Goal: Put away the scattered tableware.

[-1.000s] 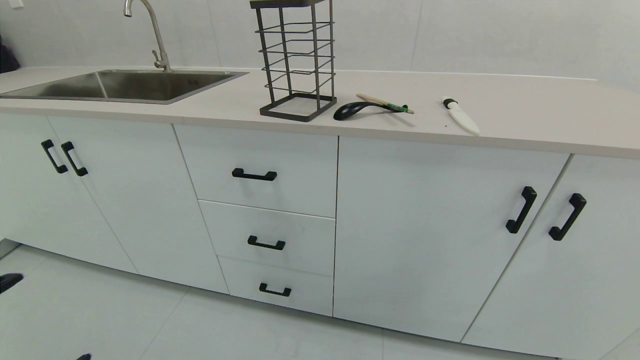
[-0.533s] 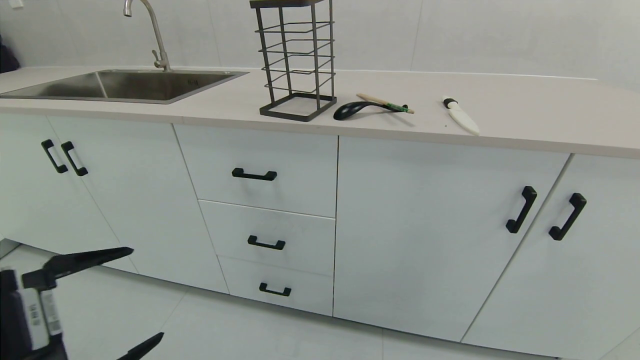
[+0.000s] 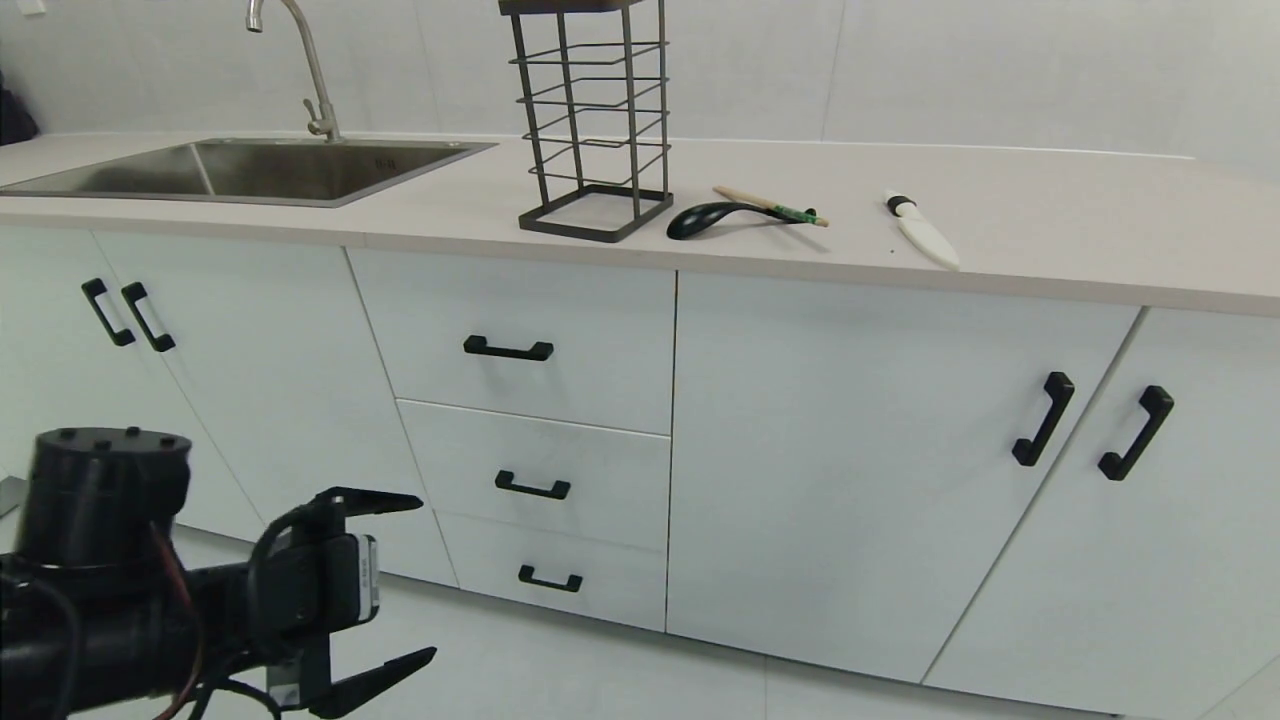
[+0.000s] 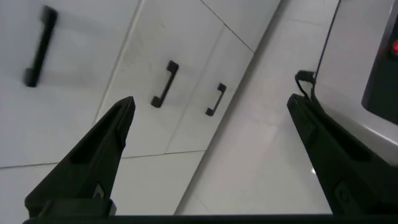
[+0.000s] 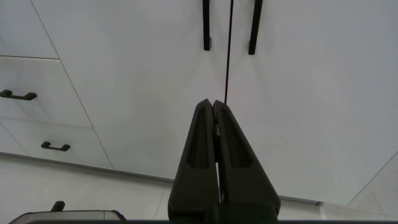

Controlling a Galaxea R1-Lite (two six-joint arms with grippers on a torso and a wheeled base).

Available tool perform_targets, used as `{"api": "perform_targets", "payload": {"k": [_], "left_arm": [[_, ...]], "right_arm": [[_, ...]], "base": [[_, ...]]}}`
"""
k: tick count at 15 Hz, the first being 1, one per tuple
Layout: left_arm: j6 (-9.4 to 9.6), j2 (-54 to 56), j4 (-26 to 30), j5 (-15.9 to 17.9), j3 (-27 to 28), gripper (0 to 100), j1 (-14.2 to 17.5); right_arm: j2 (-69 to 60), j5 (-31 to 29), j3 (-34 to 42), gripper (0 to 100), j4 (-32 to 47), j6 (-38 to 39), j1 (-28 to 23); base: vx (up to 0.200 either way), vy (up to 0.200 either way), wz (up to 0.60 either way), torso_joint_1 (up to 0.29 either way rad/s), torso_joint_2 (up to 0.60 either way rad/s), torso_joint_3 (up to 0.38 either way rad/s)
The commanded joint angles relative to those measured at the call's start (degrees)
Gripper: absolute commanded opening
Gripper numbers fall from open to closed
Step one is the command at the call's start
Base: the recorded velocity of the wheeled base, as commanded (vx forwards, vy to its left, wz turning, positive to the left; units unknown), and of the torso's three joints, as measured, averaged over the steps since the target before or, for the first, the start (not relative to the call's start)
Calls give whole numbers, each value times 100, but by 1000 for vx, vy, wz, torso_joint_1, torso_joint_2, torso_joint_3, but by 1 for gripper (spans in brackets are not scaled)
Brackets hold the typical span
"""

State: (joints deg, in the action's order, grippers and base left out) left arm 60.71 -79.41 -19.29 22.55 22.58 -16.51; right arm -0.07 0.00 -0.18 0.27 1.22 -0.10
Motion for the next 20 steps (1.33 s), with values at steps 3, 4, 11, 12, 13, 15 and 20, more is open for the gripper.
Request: {"api": "perform_targets", "payload": {"k": [3,4,11,12,13,15,20], "left_arm": [[495,-1534,-40,-673,282,100,-46],[600,-1894,-154,-831,441,100,-37],[582,-3599,-1939,-1288,827,100,-116],[582,-3731,-1983,-1324,959,100,-125],[591,-3907,-1974,-1324,1328,100,-195],[565,-4135,-1930,-1315,1671,100,-301],[556,-4830,-1947,-1297,2260,100,-327]], "right_arm": [[7,0,1,0,0,1,1],[7,0,1,0,0,1,1],[7,0,1,0,0,1,1],[7,0,1,0,0,1,1],[7,0,1,0,0,1,1],[7,0,1,0,0,1,1],[7,0,1,0,0,1,1]], "base": [[0,0,0,0,0,0],[0,0,0,0,0,0],[0,0,0,0,0,0],[0,0,0,0,0,0],[0,0,0,0,0,0],[0,0,0,0,0,0],[0,0,0,0,0,0]]}}
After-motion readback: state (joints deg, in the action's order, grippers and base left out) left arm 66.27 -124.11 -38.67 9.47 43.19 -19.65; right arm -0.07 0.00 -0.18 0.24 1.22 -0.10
